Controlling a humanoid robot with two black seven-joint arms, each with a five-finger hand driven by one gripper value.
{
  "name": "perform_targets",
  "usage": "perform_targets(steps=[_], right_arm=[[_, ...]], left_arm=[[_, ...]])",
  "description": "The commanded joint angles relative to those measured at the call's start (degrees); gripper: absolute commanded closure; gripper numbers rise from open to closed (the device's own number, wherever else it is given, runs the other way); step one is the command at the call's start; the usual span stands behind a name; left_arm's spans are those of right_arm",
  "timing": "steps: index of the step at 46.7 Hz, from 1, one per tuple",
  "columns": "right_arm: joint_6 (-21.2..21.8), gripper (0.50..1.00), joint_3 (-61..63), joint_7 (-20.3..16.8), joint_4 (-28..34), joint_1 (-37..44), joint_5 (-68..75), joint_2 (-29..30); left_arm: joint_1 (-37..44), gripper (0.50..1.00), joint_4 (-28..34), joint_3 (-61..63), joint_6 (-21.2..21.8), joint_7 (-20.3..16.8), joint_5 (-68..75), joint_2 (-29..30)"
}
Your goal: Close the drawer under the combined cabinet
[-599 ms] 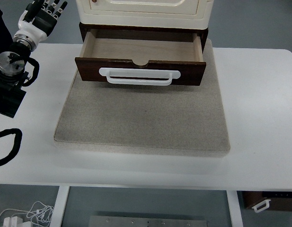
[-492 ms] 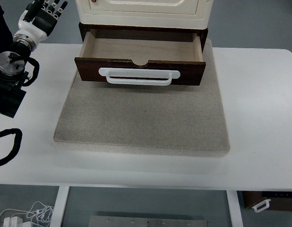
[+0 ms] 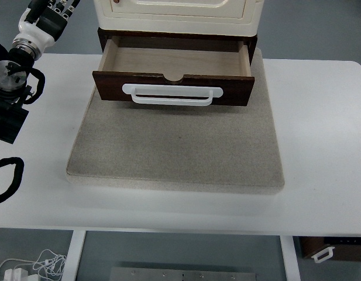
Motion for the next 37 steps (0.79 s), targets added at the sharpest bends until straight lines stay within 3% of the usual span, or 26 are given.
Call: perform_targets(steps=[1,15,37], right_arm=[[-0.06,0.548,0.00,0.00,0.00,0.00,0.00,0.00],[0.03,0.548,0.00,0.00,0.00,0.00,0.00,0.00],[0.03,0.548,0.00,0.00,0.00,0.00,0.00,0.00]], left_arm=[[0.23,0.500,-0.03,0.02,-0.65,0.00,0.09,0.15],[-0.30,0.500,0.14,0.02,-0.30,0.00,0.88,2.53],[-8.73,0.500,-1.17,4.59,-0.48,-0.09,0.62,10.69]])
